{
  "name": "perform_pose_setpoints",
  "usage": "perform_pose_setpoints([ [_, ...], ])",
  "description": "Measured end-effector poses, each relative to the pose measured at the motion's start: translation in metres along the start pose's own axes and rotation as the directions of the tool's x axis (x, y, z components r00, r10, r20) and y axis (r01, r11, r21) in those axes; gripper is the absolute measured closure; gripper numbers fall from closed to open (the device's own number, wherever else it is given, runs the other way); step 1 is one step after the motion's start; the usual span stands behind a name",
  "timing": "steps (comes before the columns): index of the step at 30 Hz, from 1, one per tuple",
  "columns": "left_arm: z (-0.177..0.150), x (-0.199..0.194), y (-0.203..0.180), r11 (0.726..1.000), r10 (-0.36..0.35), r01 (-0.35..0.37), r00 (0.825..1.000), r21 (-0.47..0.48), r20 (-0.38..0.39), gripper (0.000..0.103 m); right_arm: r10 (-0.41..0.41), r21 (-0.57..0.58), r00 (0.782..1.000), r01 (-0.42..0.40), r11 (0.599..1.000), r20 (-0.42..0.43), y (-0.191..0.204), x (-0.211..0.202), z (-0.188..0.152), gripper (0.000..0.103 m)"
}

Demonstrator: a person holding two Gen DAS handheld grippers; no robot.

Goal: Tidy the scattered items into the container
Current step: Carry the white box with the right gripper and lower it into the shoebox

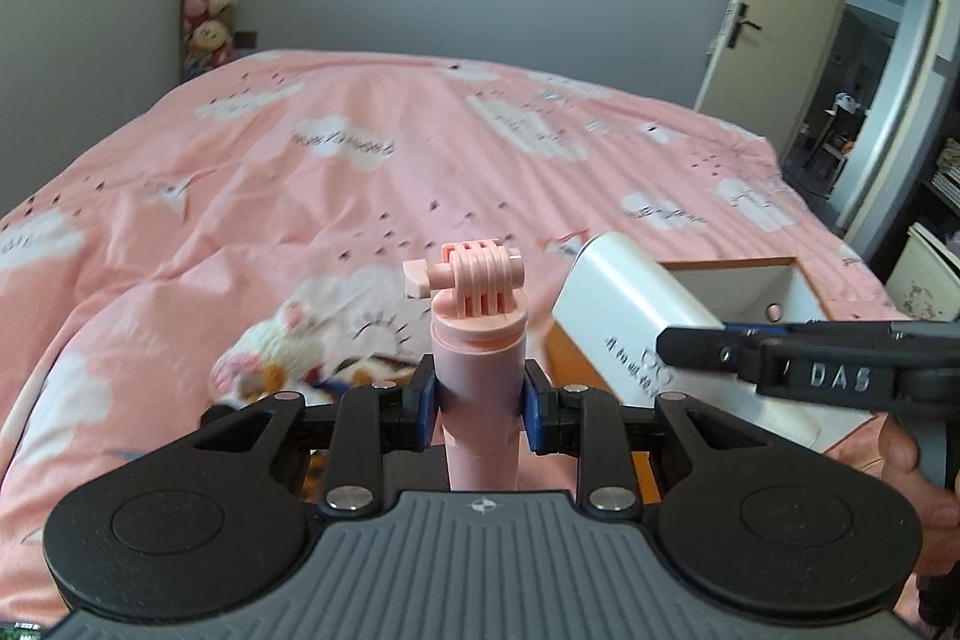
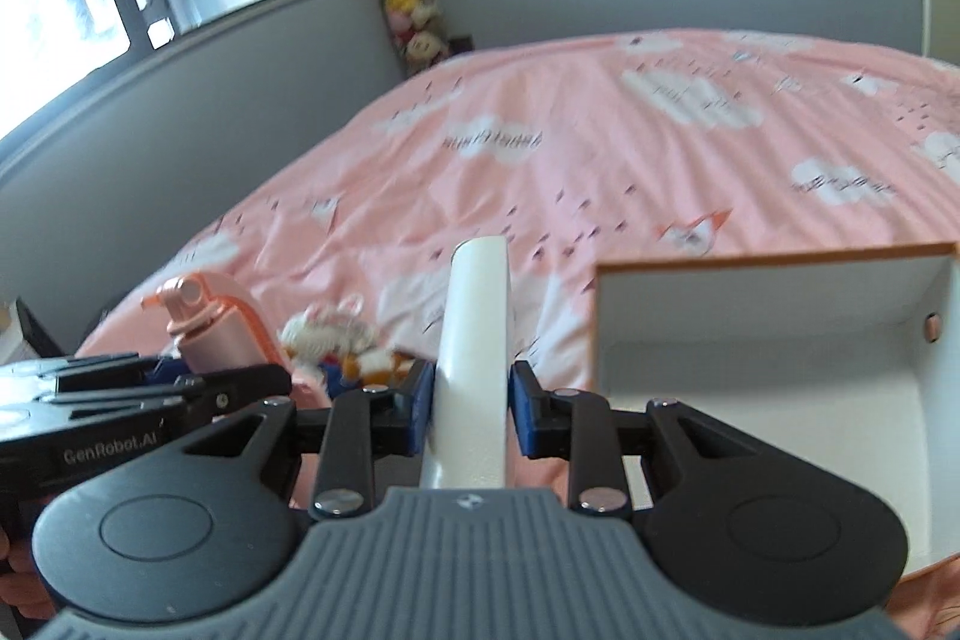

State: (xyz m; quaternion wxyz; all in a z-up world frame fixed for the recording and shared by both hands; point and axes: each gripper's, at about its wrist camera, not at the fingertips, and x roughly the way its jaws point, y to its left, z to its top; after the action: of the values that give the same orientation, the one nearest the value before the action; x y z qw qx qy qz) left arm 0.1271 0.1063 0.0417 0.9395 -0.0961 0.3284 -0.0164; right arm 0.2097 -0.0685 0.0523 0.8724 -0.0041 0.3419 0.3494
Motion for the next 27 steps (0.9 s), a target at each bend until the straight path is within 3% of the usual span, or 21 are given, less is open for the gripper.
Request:
perform_pose_setpoints([
  [5, 0.012, 0.012, -0.018, 0.998, -0.067, 0.067, 0.998, 0.020, -0.010, 0.071, -0.078, 0.054, 0.996, 0.076, 0.996, 0.035, -0.032, -0.016, 0.005, 0.073],
  [11, 0.017, 0.034, -0.038, 0.989, -0.133, 0.136, 0.989, 0.056, -0.057, 0.071, -0.119, 0.165, 0.989, 0.132, 0.977, -0.087, -0.076, 0.017, -0.018, 0.073],
  [19, 0.024, 0.058, -0.054, 0.970, -0.230, 0.239, 0.961, 0.046, -0.153, 0.071, -0.013, 0.254, 0.985, 0.057, 0.965, -0.173, -0.103, 0.058, -0.037, 0.073],
  [27, 0.030, 0.080, -0.069, 0.973, -0.196, 0.216, 0.957, 0.077, -0.213, 0.071, 0.032, 0.296, 0.985, 0.020, 0.955, -0.170, -0.112, 0.079, -0.039, 0.073],
])
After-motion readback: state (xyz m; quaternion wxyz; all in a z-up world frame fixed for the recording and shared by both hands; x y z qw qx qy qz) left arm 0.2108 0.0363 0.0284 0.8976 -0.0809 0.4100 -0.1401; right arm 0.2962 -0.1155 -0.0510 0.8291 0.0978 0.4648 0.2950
